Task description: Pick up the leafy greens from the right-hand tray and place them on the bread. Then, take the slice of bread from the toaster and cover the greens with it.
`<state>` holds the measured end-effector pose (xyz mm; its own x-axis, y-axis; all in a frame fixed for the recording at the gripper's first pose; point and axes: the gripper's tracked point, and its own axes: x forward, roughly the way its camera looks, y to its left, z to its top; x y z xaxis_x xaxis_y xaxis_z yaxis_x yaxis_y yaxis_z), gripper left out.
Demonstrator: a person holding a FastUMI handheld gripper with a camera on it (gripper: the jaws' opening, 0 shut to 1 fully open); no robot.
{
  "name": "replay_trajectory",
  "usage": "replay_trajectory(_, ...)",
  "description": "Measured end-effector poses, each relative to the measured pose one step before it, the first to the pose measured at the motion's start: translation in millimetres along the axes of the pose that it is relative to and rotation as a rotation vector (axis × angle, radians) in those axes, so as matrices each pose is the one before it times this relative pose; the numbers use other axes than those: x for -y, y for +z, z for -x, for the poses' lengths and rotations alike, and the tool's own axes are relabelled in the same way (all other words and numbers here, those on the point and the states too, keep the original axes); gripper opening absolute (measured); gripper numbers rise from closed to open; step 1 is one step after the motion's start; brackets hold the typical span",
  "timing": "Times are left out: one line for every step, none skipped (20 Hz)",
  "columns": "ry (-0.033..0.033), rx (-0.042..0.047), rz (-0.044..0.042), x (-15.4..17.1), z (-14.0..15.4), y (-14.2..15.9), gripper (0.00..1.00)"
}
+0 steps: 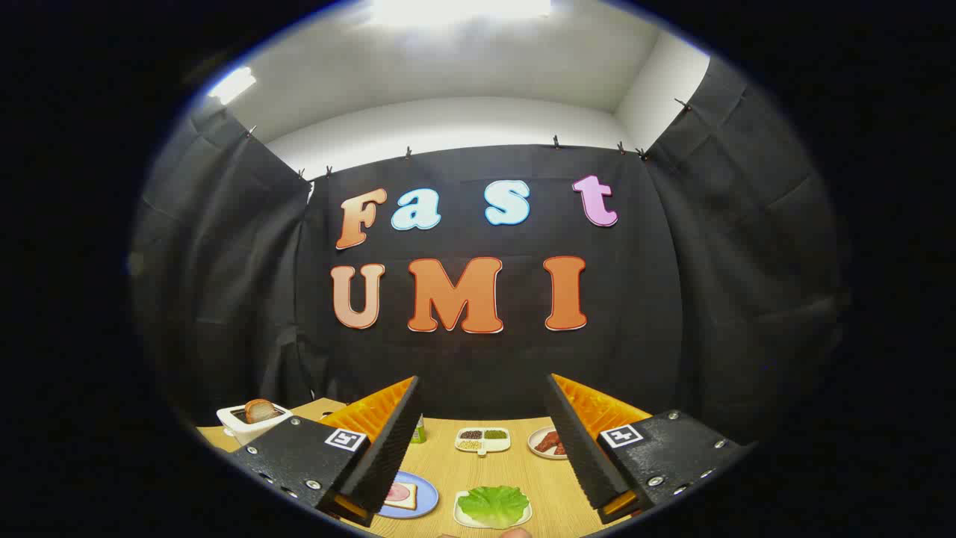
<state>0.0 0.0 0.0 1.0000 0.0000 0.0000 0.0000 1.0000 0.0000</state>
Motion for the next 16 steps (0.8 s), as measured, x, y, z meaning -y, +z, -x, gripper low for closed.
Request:
replay_trajectory(0.0024,0.00519,0.00207,0.6,0.08,3.23,0.98)
replay_trajectory(0.00053,0.01182,0.00393,2.12,0.39,4.45,0.98)
replay_trajectory(-0.00326,0.01485,0.00488,1.94,0.1,6.12,0.98)
replay_trajectory(-0.00182,0.01301,0.00491,1.47,-0.25,5.79,0.98)
replay_trajectory(0.00346,0.01016,0.00336,-1.0,1.1,4.75,0.98)
replay_trajectory(0.00402,0.00379,0.00119,-2.35,-0.33,3.69,0.98)
replay_trajectory(0.00977,0.00303,0.00177,-3.06,0.1,2.46,0.98)
replay_trajectory(0.00235,-0.00227,0.0011,-2.42,-0.42,1.22,0.98)
replay_trajectory(0.00237,-0.00257,0.00364,-0.37,-0.51,-0.06,0.98)
replay_trajectory(-0.00125,-0.00446,0.005,-0.87,-0.94,-0.52,0.98)
replay_trajectory(-0.00324,-0.00499,0.00323,0.01,-1.16,-0.26,0.98)
replay_trajectory(0.00066,-0.00401,0.00133,-1.01,-0.24,0.09,0.98)
replay_trajectory(0.00221,-0.0026,-0.00129,-1.57,-1.0,-0.54,0.98)
replay_trajectory(0.002,-0.00357,-0.00177,0.04,-1.2,-0.86,0.98)
replay_trajectory(-0.00112,-0.00497,-0.00376,1.14,-0.07,-1.15,0.98)
replay_trajectory(-0.00126,-0.00688,-0.00429,0.45,-0.76,-1.9,0.98)
